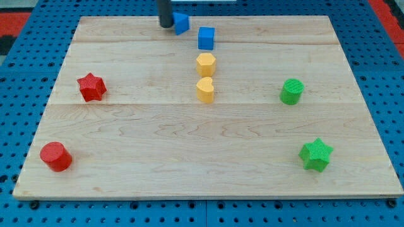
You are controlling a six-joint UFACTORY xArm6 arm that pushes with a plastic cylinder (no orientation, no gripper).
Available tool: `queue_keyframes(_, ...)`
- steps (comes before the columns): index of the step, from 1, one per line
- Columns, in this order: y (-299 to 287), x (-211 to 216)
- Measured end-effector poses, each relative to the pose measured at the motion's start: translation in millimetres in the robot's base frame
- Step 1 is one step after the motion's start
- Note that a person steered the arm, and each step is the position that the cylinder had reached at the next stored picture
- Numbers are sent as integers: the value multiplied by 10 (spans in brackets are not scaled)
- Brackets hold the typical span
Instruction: Move the res star to the yellow heart
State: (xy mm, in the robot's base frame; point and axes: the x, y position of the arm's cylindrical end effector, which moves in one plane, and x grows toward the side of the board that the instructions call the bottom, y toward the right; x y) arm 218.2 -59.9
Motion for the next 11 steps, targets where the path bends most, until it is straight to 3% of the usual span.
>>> queue_keyframes(2, 543, 1)
queue_keyframes(3, -305, 70)
queue_keyframes(4, -475, 864)
queue_keyframes(5, -1076, 1094)
queue_keyframes(6, -1309, 1664)
queue_keyframes(7, -1309, 1952)
queue_keyframes(8, -1513, 1958)
queue_keyframes(9, -2137, 1956)
queue_keyframes(11, -2444, 2234)
